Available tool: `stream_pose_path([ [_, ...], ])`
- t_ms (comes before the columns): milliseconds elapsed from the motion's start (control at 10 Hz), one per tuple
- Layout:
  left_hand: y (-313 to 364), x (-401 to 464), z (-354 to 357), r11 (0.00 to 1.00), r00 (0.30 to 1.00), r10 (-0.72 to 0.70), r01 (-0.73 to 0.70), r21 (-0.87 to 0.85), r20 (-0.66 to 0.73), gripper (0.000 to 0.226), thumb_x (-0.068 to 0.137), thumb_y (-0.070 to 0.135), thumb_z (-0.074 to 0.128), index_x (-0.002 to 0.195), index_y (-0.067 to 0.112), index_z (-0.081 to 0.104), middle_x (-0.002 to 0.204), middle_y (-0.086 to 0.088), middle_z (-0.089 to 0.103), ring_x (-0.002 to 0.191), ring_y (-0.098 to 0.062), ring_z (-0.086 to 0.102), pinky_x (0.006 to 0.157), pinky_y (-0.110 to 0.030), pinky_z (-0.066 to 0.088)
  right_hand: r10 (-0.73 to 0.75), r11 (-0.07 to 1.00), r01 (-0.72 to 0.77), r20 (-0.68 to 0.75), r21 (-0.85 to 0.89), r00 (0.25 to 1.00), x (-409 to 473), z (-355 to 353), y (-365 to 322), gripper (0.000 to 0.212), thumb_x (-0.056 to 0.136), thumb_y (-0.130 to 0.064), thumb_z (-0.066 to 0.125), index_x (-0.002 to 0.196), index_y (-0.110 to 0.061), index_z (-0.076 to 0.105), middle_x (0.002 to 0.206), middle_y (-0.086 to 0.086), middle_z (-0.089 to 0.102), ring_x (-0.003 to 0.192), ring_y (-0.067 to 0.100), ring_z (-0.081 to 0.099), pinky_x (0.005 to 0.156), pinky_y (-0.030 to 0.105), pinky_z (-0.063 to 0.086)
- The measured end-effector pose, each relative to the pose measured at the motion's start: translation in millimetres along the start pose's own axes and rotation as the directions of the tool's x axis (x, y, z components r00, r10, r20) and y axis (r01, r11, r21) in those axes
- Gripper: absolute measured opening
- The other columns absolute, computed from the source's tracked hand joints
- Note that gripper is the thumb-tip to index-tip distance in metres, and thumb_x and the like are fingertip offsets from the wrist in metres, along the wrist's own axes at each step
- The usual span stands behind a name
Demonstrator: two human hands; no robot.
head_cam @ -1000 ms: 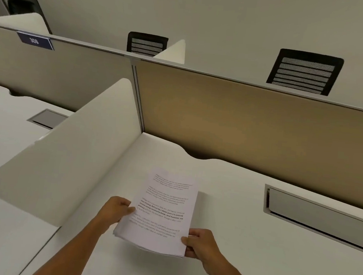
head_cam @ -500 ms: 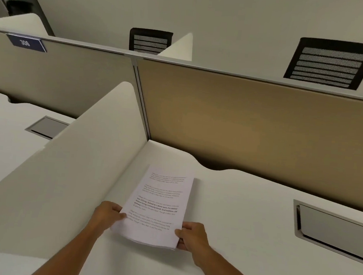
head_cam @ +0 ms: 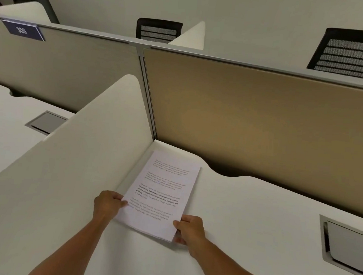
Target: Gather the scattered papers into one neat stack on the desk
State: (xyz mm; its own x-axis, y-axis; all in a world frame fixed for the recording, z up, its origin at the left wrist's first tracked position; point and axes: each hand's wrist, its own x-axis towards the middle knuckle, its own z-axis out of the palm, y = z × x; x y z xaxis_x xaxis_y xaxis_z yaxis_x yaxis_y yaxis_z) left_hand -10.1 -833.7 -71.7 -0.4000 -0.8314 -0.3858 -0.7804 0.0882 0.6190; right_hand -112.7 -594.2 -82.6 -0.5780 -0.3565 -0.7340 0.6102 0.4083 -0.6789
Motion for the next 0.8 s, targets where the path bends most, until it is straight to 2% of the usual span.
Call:
stream_pose_path([
  [100,-4,6,6,1.0,1.0,-0.003,0.003,-0.015,-0.003,0.023,0.073,0.008,0.084,0.094,0.004,0.078,0.093,-0.014,0.077,0.086,-0.029,0.068,0.08,-0.031,0.052,-0.011,1.0,0.011,-0.026,-0.003,1.0,6,2,3,0.021,0.086,0.001,0.065,0.076,-0.015,0.075,0.088,0.007,0.08,0.082,0.032,0.077,0.074,0.052,0.063],
  [200,-8,9,15,1.0,1.0,-0.006,0.006,-0.001,-0.014,0.021,0.074,0.008,0.083,0.095,0.005,0.077,0.094,-0.014,0.077,0.085,-0.027,0.067,0.08,-0.031,0.051,-0.013,1.0,0.011,-0.086,-0.02,0.996,8,1,8,0.016,0.084,0.0,0.067,0.076,-0.01,0.076,0.083,0.014,0.079,0.061,0.025,0.07,0.073,0.048,0.063],
  [400,-14,10,23,0.999,0.999,-0.025,0.026,0.032,-0.031,0.022,0.076,0.007,0.081,0.097,0.004,0.076,0.098,-0.016,0.076,0.093,-0.032,0.069,0.086,-0.037,0.054,0.013,1.0,-0.012,-0.186,0.007,0.982,4,-1,11,0.002,0.083,-0.003,0.074,0.084,-0.001,0.075,0.069,0.013,0.071,0.046,0.022,0.065,0.055,0.03,0.061],
  [500,-14,11,22,0.997,0.999,-0.043,0.044,0.07,-0.015,0.034,0.079,0.009,0.079,0.112,0.003,0.071,0.116,-0.017,0.071,0.108,-0.035,0.065,0.096,-0.038,0.051,0.06,0.998,-0.052,-0.198,0.045,0.978,0,-2,7,0.008,0.083,-0.001,0.074,0.078,-0.006,0.073,0.078,0.017,0.076,0.053,0.026,0.071,0.065,0.036,0.065],
  [600,-9,6,18,0.991,0.999,-0.023,0.019,0.129,0.028,0.045,0.083,0.015,0.076,0.124,0.004,0.063,0.128,-0.017,0.064,0.114,-0.034,0.062,0.098,-0.037,0.049,0.112,0.993,-0.101,-0.194,0.067,0.975,-4,-5,3,0.011,0.082,0.003,0.073,0.071,-0.002,0.071,0.073,0.016,0.074,0.049,0.023,0.07,0.063,0.035,0.065],
  [700,2,-3,11,0.987,0.998,-0.001,-0.009,0.159,0.065,0.045,0.084,0.014,0.074,0.127,0.005,0.06,0.128,-0.016,0.064,0.114,-0.032,0.062,0.096,-0.035,0.049,0.132,0.99,-0.121,-0.161,0.076,0.978,-16,-12,-3,0.017,0.079,0.011,0.071,0.068,0.001,0.064,0.07,0.014,0.065,0.053,0.021,0.065,0.05,0.028,0.061],
  [800,12,-13,9,0.991,0.997,0.003,-0.013,0.136,0.076,0.044,0.084,0.014,0.074,0.125,0.005,0.061,0.126,-0.017,0.065,0.115,-0.033,0.062,0.096,-0.035,0.048,0.138,0.987,-0.125,-0.139,0.098,0.981,-30,-18,-8,0.013,0.079,0.01,0.073,0.086,0.002,0.067,0.084,0.016,0.063,0.06,0.023,0.062,0.048,0.029,0.058],
])
